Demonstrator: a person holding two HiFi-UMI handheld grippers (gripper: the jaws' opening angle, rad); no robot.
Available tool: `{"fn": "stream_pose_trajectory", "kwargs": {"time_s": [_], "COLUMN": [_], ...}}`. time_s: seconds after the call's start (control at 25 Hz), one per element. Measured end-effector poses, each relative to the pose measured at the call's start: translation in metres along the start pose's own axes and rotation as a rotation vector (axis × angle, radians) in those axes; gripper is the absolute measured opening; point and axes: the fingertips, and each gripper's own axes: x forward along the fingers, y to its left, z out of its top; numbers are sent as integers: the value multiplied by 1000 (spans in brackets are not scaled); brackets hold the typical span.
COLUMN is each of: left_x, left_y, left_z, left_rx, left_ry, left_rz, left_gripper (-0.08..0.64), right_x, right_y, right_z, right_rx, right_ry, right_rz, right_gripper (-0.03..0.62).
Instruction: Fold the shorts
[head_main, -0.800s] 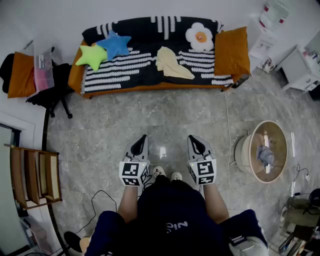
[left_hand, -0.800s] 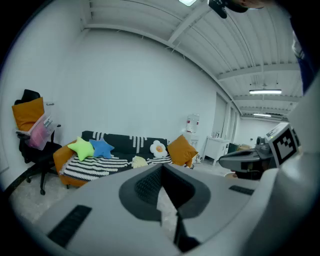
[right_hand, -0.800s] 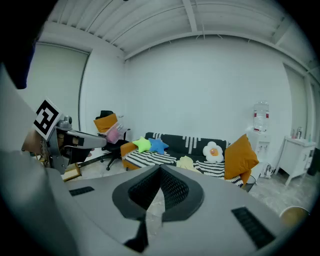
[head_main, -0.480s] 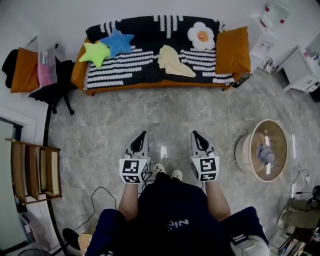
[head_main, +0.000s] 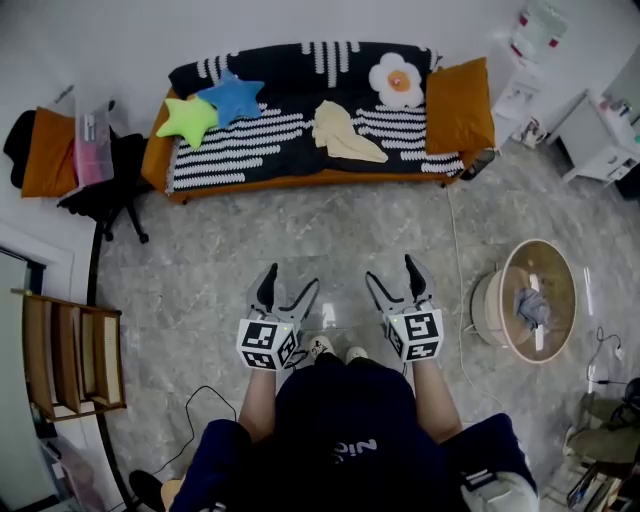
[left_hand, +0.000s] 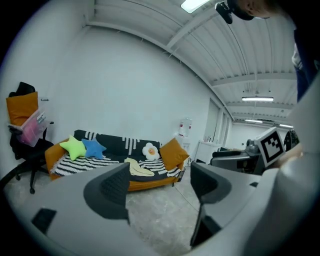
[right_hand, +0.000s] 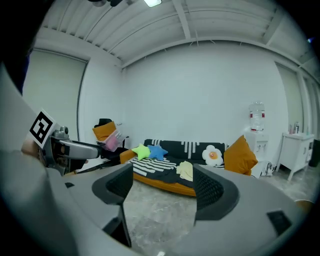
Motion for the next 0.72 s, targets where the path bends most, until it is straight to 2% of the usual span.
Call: {"fn": "stream_pose_trajectory", "kwargs": {"time_s": [0.08,0.24,0.52,0.72], "left_x": [1,2,9,23], "left_y": [3,11,26,38], "left_z": [-1,3,6,5], "left_rx": [9,31,24,18], "left_ry": [2,-10,3,12], "left_rz": [-10,-13,-10,15], "left_gripper": [362,362,362,362], "right_x": [3,8,17,38], "right_y": [-2,1,-6,-17], "right_z": [0,1,-3,-2], "right_rx": [-1,1,45,27], "right_ry": [-5,-16,-7,-2], "right_rz": [-17,-46,-83,-64], "right_gripper": [379,377,353,339]}}
